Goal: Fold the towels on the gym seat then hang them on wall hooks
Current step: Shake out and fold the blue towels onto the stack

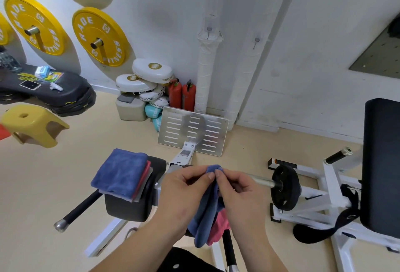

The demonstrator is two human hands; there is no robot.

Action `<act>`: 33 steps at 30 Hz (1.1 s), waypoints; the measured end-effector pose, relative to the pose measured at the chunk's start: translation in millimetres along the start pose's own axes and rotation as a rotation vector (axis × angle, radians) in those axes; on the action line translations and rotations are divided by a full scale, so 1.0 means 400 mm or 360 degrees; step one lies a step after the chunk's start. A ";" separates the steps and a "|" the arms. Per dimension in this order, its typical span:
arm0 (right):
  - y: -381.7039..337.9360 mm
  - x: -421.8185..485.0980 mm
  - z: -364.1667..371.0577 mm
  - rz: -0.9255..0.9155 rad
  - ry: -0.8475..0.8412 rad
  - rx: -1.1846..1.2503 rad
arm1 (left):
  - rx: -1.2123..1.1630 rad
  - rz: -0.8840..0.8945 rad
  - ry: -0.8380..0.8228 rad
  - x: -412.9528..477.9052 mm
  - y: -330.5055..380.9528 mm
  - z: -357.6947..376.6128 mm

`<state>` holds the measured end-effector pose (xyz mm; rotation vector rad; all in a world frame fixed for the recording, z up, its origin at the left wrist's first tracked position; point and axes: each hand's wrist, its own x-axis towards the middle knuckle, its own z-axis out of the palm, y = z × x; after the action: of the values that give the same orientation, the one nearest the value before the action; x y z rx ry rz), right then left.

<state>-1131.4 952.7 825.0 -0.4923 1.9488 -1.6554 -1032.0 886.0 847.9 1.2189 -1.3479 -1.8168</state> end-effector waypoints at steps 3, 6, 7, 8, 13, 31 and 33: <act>-0.008 -0.012 0.003 -0.0073 -0.0067 -0.0033 | 0.0064 0.0069 0.0003 -0.008 -0.002 0.000; -0.009 -0.020 0.002 -0.0220 -0.0124 -0.0139 | 0.0134 0.0130 0.0010 -0.013 -0.004 -0.002; -0.008 -0.022 0.001 -0.0284 -0.0150 -0.0163 | 0.0129 0.0135 0.0002 -0.016 -0.002 -0.002; -0.003 -0.022 0.000 -0.0345 -0.0178 -0.0189 | 0.0126 0.0136 -0.0003 -0.016 0.000 -0.003; 0.016 -0.020 -0.001 -0.0461 -0.0252 -0.0210 | 0.0192 0.0097 -0.0074 -0.011 0.000 -0.015; -0.055 0.013 -0.063 -0.0121 -0.0650 -0.0391 | 0.0602 0.0440 -0.0205 0.018 -0.027 -0.044; -0.052 0.016 -0.067 -0.0156 -0.0624 -0.0466 | 0.0600 0.0424 -0.0213 0.020 -0.039 -0.046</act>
<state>-1154.0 966.2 847.2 -0.9598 1.8931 -1.2144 -1017.7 876.5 829.2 1.0468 -1.8948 -1.5225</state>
